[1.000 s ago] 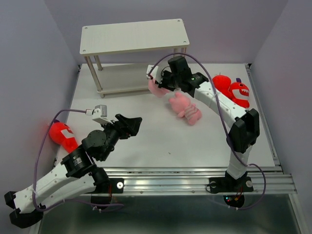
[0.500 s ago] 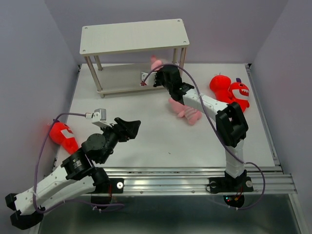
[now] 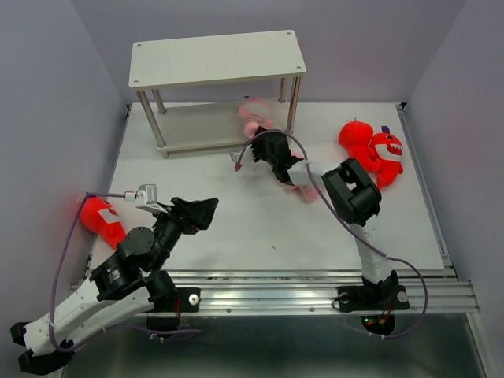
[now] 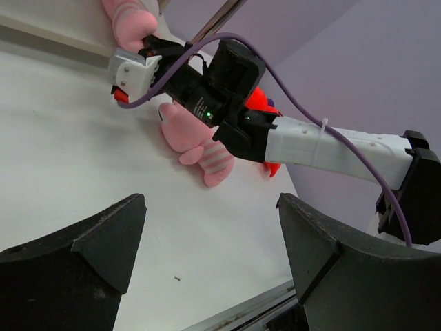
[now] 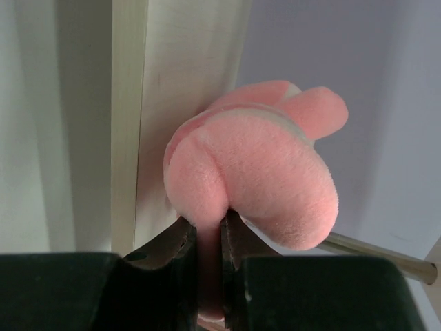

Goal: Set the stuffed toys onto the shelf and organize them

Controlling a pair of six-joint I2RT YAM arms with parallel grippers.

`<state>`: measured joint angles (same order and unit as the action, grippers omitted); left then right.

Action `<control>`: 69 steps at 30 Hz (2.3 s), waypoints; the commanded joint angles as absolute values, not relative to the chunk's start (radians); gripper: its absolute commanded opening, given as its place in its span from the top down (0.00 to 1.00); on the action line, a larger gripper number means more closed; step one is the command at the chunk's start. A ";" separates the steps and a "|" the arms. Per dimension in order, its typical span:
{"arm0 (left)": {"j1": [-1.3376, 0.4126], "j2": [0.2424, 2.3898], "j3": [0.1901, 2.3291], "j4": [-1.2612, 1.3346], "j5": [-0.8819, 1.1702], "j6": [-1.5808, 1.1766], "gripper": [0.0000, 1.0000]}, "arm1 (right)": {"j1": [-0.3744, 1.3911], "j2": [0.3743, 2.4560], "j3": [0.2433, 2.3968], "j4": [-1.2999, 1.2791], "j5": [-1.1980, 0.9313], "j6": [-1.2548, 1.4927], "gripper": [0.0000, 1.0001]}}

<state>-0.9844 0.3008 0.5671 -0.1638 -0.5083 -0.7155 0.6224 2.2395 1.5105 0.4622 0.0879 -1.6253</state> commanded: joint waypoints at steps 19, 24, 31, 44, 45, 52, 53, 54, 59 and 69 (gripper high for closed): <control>-0.980 0.236 0.502 -0.120 -0.491 -0.759 0.11 | 0.566 2.117 1.238 0.735 -0.055 -1.756 0.28; -0.980 0.252 0.502 -0.098 -0.466 -0.765 0.11 | 0.566 2.056 1.197 0.733 -0.066 -1.746 0.18; -0.979 0.293 0.492 -0.084 -0.446 -0.792 0.12 | 0.566 1.912 1.160 0.619 -0.061 -1.655 0.09; -0.979 0.431 0.488 0.000 -0.358 -0.811 0.12 | 0.529 1.684 1.587 -0.695 -0.349 -0.863 0.00; -0.977 0.451 0.482 0.041 -0.344 -0.815 0.12 | 0.490 1.680 1.613 -0.736 -0.430 -0.783 0.00; -0.979 0.548 0.443 0.129 -0.292 -0.836 0.12 | 0.247 1.669 1.552 -0.801 -0.716 -0.565 0.01; -0.977 0.558 0.439 0.150 -0.279 -0.844 0.12 | 0.232 1.687 1.543 -0.801 -0.715 -0.549 0.02; -0.977 0.567 0.434 0.162 -0.275 -0.845 0.12 | 0.223 1.698 1.540 -0.799 -0.707 -0.542 0.02; -0.974 0.627 0.403 0.225 -0.249 -0.867 0.12 | 0.213 1.761 1.531 -0.785 -0.681 -0.505 0.07; -0.965 0.727 0.344 0.340 -0.204 -0.907 0.12 | 0.250 1.879 1.505 -0.566 -0.514 -0.364 0.09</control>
